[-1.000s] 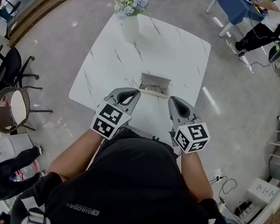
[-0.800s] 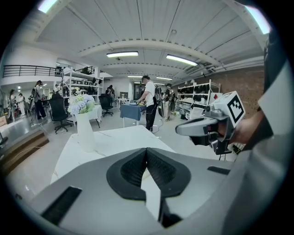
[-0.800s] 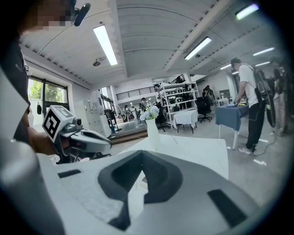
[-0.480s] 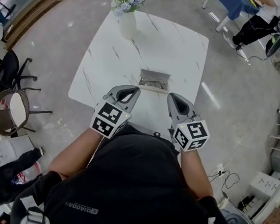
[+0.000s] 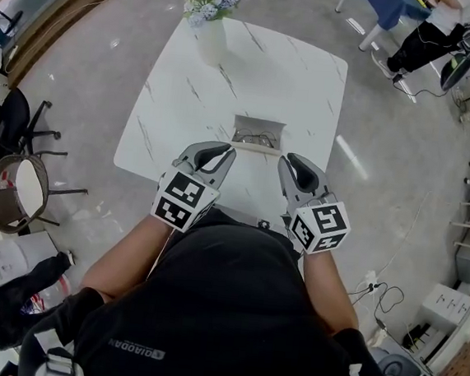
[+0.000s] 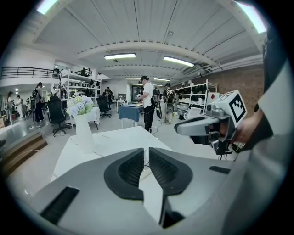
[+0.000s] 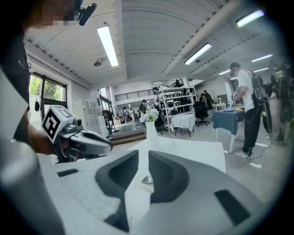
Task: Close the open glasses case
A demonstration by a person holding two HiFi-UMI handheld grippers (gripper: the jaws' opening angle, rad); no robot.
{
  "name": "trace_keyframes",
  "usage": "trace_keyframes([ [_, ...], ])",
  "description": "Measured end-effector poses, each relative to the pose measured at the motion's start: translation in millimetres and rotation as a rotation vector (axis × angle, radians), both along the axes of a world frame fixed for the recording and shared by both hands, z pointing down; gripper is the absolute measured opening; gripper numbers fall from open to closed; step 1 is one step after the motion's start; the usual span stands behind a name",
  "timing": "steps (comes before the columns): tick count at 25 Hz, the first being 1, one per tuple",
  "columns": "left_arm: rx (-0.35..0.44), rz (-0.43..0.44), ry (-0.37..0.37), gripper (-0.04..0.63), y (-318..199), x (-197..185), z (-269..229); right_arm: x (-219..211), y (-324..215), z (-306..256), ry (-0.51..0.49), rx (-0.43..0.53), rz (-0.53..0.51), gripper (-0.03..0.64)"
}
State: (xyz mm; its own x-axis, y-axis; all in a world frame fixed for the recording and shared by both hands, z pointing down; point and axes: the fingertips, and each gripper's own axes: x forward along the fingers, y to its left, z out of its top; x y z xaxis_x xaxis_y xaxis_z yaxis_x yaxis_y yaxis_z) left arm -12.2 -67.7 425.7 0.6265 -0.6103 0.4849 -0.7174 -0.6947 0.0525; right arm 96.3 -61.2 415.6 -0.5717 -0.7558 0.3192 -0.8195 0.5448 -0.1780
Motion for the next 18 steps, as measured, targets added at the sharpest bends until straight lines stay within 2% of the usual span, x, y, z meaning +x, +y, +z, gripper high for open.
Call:
trace_keyframes([
  [3, -0.002, -0.007, -0.007, 0.063, -1.2, -2.2, 0.8, 0.2, -0.9, 0.2, 0.006, -0.004, 0.009, 0.071],
  [18, -0.009, -0.013, -0.006, 0.064, -5.1, -3.2, 5.7, -1.3, -3.2, 7.3, 0.044, -0.023, -0.015, 0.071],
])
